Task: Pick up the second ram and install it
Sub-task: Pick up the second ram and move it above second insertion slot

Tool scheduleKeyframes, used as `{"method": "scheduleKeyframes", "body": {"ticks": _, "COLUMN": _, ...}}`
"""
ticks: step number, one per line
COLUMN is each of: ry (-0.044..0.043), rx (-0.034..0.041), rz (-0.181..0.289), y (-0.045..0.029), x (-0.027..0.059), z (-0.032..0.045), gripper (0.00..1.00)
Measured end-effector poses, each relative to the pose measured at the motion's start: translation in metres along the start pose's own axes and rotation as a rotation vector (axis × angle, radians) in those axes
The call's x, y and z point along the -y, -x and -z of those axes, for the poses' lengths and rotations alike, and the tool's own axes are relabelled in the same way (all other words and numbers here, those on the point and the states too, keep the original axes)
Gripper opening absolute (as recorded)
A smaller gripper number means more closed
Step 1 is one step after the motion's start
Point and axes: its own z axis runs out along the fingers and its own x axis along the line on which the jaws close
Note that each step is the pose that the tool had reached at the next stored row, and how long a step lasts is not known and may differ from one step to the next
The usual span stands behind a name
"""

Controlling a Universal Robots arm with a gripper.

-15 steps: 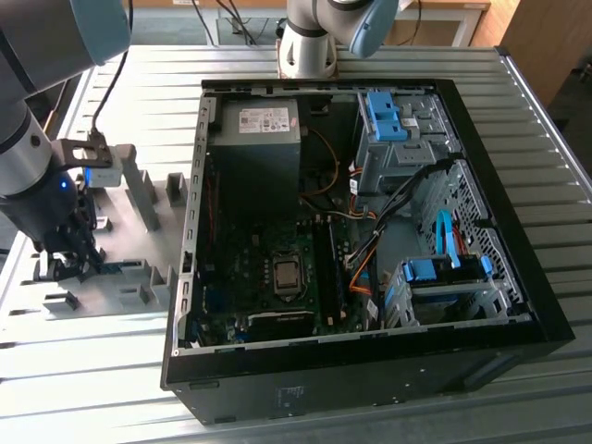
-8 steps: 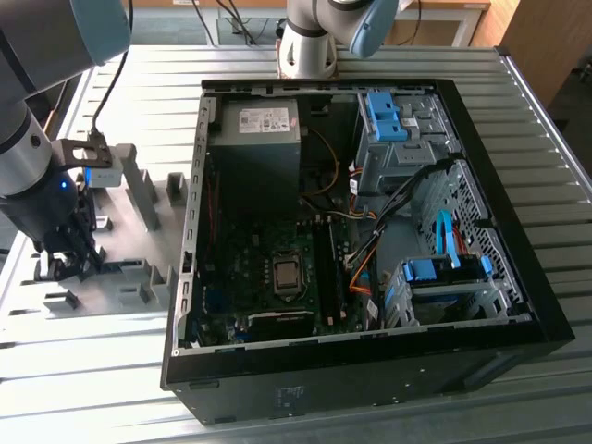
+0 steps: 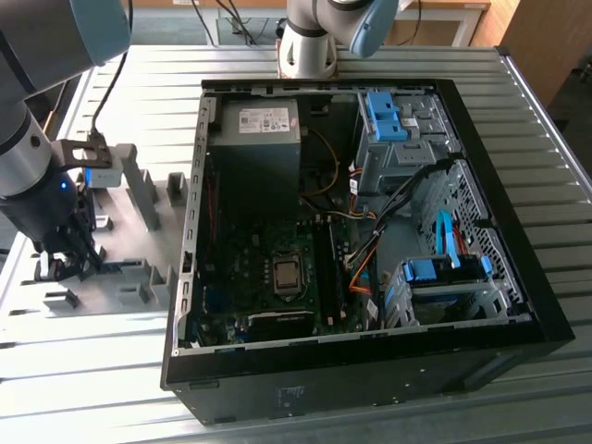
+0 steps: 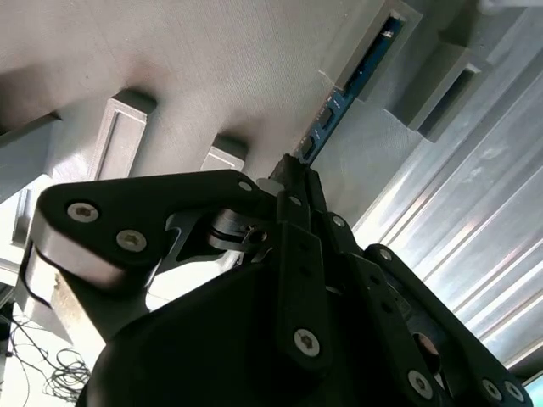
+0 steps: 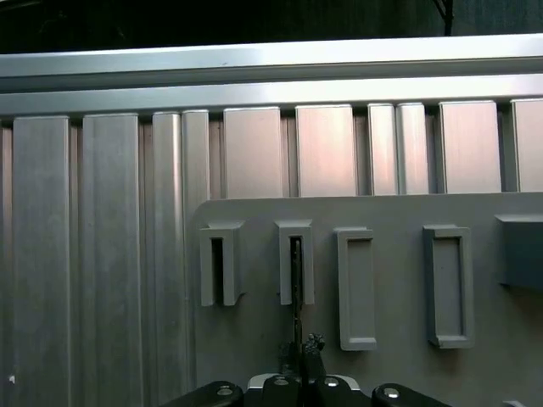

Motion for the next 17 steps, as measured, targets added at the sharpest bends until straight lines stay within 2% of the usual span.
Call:
{"method": "scheduleKeyframes", "body": {"ticks": 6, "ry": 0.0, "rx": 0.0, "rz": 0.007, "y": -0.0004, "x": 0.0, "z": 0.0003, "gripper": 0.13}}
{"method": "scheduleKeyframes", "body": {"ticks": 17, "ry": -0.0001, "rx": 0.0001, "rz": 0.007, "y": -0.0004, "x": 0.0, "z": 0.0059, "gripper": 0.13}}
